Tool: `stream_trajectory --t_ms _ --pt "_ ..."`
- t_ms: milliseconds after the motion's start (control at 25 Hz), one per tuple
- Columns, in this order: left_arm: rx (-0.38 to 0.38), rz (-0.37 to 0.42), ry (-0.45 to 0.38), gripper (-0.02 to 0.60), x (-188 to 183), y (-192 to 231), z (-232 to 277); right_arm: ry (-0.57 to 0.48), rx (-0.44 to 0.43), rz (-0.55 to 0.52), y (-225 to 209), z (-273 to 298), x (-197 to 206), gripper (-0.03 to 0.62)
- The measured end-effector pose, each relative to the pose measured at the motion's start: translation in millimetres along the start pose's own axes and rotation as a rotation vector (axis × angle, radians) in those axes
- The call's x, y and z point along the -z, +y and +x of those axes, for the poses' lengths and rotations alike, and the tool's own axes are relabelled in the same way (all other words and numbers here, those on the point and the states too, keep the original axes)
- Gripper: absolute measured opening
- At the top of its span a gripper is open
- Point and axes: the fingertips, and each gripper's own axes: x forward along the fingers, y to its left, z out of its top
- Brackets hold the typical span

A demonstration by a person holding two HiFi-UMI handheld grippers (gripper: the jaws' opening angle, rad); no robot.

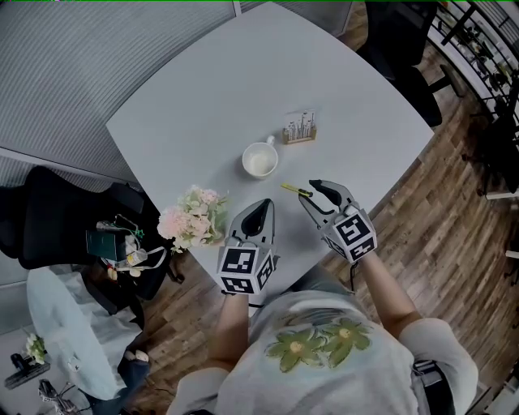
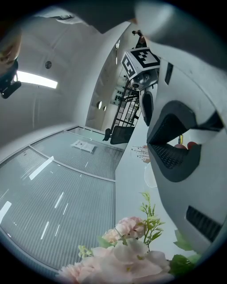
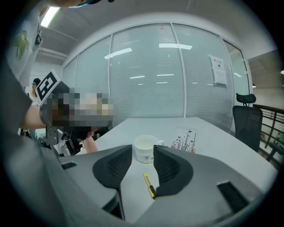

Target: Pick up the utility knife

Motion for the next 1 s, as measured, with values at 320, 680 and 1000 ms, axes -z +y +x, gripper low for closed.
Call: stream_trajectory --t_ms 320,680,1000 --pt "-0.007 -0.005 0.01 0.0 5 4 4 0.065 -0.02 -0.01 -2 15 25 0.158" --pt "-0.02 -0.01 0.038 0.0 14 9 8 0.139 -0.033 -0.024 -6 29 52 0.158" --pt "-0.028 -0.014 0.057 0.0 20 13 10 0.21 -0.037 -0.057 -11 40 77 0.157"
